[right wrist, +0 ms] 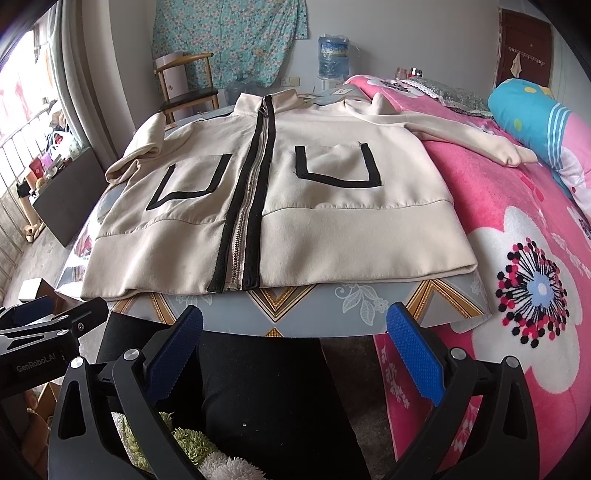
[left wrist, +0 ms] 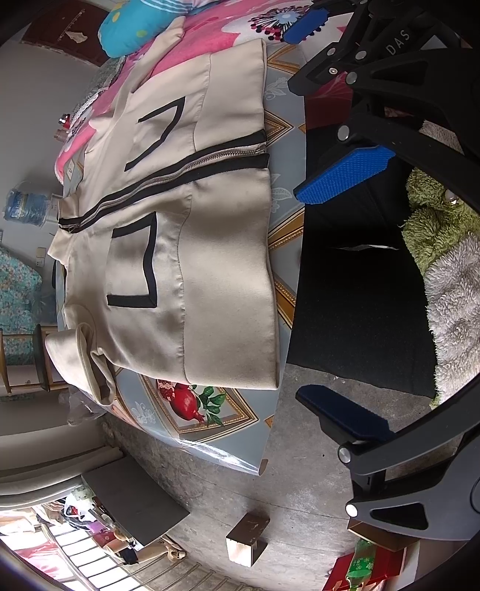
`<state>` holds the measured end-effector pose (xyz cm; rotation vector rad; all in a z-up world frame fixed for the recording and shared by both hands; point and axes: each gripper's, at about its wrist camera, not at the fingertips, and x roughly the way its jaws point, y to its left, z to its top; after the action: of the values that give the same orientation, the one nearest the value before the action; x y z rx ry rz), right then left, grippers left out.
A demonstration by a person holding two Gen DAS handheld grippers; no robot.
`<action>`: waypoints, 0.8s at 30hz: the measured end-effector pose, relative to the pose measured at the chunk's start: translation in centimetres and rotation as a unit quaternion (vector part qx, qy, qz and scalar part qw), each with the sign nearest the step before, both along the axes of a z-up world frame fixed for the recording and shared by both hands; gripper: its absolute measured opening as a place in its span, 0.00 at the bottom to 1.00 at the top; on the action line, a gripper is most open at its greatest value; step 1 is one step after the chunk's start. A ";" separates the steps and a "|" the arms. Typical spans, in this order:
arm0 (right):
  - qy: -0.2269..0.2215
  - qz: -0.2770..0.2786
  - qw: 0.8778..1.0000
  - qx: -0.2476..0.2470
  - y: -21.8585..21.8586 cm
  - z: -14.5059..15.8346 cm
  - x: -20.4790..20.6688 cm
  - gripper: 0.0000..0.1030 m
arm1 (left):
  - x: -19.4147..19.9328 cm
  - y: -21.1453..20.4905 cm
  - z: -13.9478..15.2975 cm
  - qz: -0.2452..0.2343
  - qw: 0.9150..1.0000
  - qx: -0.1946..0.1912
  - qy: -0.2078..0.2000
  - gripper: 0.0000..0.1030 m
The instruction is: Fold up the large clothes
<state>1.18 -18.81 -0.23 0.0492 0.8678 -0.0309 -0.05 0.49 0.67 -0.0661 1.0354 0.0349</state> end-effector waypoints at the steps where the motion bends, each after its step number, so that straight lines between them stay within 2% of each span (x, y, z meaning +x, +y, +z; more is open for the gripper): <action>1: 0.000 0.000 1.000 -0.001 0.0 0.0 0.0 0.94 | 0.0 0.0 0.1 0.000 1.000 0.000 -0.001 0.92; 24: 0.000 0.003 1.000 0.002 0.2 -0.1 -0.2 0.94 | -0.1 0.3 0.2 0.002 1.000 0.000 -0.005 0.92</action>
<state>1.02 -18.62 -0.33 0.0509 0.8685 -0.0228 -0.15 0.77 0.84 -0.0678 1.0248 0.0388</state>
